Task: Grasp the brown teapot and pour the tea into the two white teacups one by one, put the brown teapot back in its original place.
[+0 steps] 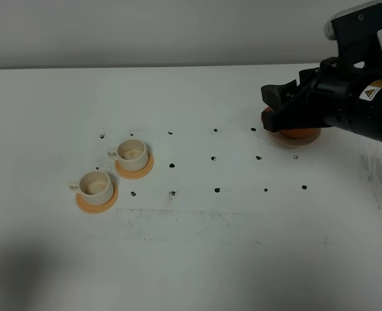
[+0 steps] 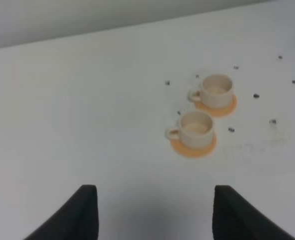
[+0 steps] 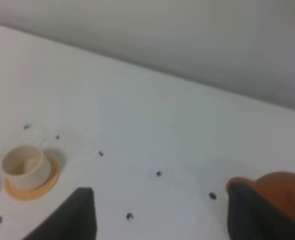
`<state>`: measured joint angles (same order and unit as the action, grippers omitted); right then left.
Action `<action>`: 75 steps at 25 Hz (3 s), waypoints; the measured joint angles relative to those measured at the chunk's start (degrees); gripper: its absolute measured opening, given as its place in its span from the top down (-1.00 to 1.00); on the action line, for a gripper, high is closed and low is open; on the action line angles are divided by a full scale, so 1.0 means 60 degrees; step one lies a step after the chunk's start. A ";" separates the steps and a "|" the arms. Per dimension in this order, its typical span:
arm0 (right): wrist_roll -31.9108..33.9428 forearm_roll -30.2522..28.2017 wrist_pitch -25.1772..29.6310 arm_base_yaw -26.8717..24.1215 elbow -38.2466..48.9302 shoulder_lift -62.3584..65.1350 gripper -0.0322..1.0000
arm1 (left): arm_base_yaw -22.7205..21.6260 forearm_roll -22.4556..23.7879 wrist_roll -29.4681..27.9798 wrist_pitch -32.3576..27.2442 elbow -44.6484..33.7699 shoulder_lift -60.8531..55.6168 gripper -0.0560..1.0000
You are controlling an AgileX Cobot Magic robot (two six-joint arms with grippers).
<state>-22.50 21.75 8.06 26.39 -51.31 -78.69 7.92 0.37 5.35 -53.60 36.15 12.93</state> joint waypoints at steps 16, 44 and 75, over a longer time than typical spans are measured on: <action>-0.0001 0.0205 -0.1008 0.0954 0.0034 -0.1263 -0.03 | 0.0000 0.0087 0.0009 -0.0979 -0.1168 -0.1308 -0.06; -0.0144 0.0423 -0.1344 0.1246 0.0026 -0.2233 0.00 | -0.1664 0.0087 0.0024 -0.0982 -0.1168 -0.2212 -0.06; 0.1879 -0.1107 0.2781 0.1075 -0.6071 -0.5847 0.00 | -0.1664 0.0087 0.0035 -0.0982 -0.1168 -0.2212 -0.06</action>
<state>-11.23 15.11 24.75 32.84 -87.74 -113.77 -2.07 0.89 5.55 -59.49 29.14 -0.34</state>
